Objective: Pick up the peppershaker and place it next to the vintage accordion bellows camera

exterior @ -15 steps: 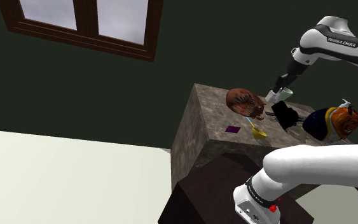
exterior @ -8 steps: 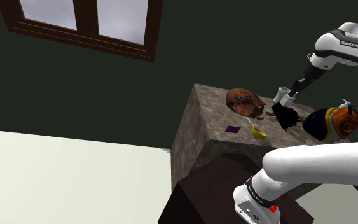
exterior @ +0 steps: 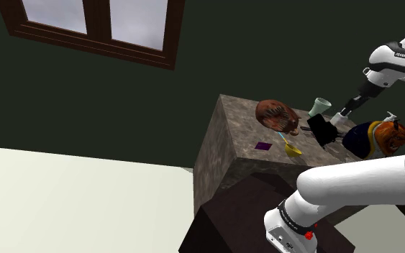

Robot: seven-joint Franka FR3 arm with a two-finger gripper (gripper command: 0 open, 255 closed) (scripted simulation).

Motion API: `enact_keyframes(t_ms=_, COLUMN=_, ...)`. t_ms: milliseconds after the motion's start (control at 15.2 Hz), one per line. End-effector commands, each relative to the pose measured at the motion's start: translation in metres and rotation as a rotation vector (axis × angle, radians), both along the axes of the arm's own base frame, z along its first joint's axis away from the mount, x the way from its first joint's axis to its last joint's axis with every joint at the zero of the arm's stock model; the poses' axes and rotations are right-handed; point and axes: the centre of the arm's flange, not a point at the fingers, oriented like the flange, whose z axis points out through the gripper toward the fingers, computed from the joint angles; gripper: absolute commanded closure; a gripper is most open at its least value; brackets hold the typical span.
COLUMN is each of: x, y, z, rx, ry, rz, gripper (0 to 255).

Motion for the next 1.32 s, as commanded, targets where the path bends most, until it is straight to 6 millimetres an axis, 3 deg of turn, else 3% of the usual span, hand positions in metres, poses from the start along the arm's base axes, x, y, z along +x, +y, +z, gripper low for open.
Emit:
enact_keyframes(t_ms=0, x=-0.002, y=-0.002, z=-0.011, rx=0.000, ry=0.000, rz=0.001, gripper=255)
enact_keyframes(t_ms=1254, x=-0.002, y=-0.002, z=-0.111, rx=0.000, ry=0.000, rz=0.001, gripper=255)
